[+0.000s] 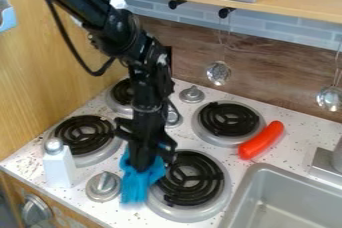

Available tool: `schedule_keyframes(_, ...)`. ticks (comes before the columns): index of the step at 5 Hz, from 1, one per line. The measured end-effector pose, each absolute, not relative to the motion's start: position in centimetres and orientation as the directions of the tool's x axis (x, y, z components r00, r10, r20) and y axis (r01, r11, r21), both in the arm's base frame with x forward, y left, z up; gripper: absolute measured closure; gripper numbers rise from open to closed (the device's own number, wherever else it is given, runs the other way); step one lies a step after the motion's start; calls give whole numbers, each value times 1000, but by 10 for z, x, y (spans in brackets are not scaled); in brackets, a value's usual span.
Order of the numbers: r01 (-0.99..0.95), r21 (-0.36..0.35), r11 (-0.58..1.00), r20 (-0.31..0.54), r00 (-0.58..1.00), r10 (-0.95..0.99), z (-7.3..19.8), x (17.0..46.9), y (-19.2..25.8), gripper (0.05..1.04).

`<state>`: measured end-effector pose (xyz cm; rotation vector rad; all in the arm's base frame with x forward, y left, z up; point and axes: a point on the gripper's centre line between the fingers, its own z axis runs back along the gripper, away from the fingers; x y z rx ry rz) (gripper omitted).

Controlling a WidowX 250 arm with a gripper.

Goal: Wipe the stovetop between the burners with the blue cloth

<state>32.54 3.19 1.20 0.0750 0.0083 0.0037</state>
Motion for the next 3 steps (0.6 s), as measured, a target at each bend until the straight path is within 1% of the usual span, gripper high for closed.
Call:
schedule_keyframes(1, -67, 69, 995, 28, 997, 65, 13, 359, 39, 1006)
schedule_keyframes(2, -102, 52, 993, 74, 992, 98, 20, 386, 39, 1006)
schedule_keyframes(3, -106, 24, 994, 108, 989, 102, 30, 402, 36, 1006)
